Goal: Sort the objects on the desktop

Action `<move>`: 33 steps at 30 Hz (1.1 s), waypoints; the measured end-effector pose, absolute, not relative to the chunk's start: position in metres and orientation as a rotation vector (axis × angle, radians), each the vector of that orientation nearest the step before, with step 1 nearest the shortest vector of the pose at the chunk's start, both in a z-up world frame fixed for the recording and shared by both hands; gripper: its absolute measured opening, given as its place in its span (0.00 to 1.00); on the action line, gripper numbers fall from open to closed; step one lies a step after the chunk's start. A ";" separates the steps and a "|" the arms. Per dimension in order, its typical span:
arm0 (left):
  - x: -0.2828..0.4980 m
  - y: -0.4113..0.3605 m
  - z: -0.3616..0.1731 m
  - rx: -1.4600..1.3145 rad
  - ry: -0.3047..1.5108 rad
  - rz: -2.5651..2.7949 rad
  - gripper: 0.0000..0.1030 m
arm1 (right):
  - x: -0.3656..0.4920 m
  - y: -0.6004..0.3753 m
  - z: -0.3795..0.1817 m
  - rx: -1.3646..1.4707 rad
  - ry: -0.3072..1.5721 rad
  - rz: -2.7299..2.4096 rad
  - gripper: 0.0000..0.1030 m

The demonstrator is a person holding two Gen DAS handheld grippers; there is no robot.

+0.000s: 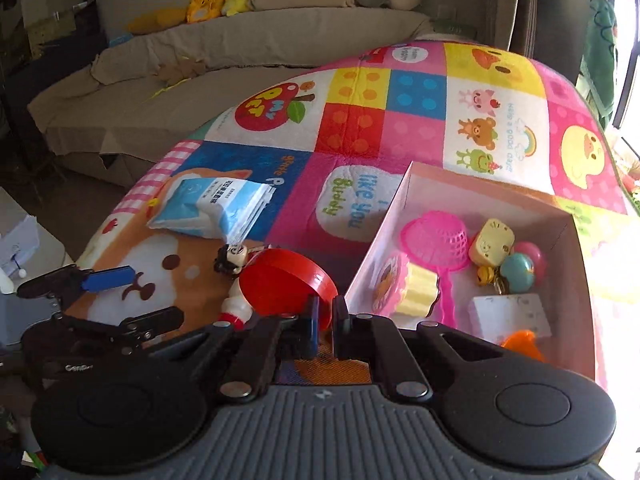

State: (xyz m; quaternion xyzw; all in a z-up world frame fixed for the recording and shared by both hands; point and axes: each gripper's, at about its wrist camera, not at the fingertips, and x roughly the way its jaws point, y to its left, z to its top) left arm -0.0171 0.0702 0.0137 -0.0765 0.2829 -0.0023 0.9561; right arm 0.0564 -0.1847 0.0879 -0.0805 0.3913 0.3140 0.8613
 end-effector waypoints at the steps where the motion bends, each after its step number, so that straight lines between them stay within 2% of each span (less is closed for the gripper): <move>1: -0.017 0.069 0.014 -0.148 0.577 -0.006 0.93 | 0.051 -0.191 0.082 -0.152 0.838 0.659 0.06; 4: -0.015 0.065 0.013 -0.124 0.590 -0.004 0.93 | 0.040 -0.210 0.062 -0.112 0.875 0.615 0.06; 8: -0.012 0.059 0.013 -0.087 0.611 0.004 0.93 | 0.028 -0.228 0.047 -0.126 0.827 0.514 0.09; 9: -0.010 0.057 0.014 -0.072 0.617 0.003 0.93 | 0.026 -0.231 0.044 -0.130 0.821 0.501 0.15; 11: -0.008 0.051 0.015 -0.043 0.619 -0.011 0.93 | 0.023 -0.238 0.036 -0.116 0.820 0.476 0.38; 12: -0.006 0.048 0.016 -0.032 0.617 -0.020 0.93 | 0.021 -0.241 0.031 -0.109 0.813 0.458 0.57; 13: -0.005 0.042 0.018 -0.014 0.613 -0.036 0.93 | 0.019 -0.242 0.027 -0.110 0.804 0.441 0.68; 16: 0.001 0.027 0.025 0.028 0.588 -0.100 0.93 | 0.014 -0.245 0.018 -0.104 0.789 0.437 0.79; 17: 0.004 0.022 0.026 0.040 0.582 -0.125 0.93 | 0.014 -0.245 0.018 -0.101 0.789 0.438 0.85; 18: 0.007 0.018 0.027 0.046 0.580 -0.147 0.93 | 0.013 -0.246 0.016 -0.087 0.794 0.436 0.97; 20: 0.017 0.011 0.026 0.058 0.590 -0.169 0.91 | 0.012 -0.249 0.014 -0.050 0.789 0.433 1.00; 24: 0.035 0.008 0.018 0.054 0.641 -0.173 0.77 | 0.005 -0.250 0.009 -0.028 0.739 0.411 1.00; 29: 0.029 0.014 0.014 0.041 0.652 -0.184 0.79 | 0.005 -0.245 0.008 -0.036 0.736 0.387 1.00; 33: 0.024 0.024 0.015 0.107 0.641 -0.093 0.85 | 0.004 -0.242 0.008 -0.038 0.732 0.369 1.00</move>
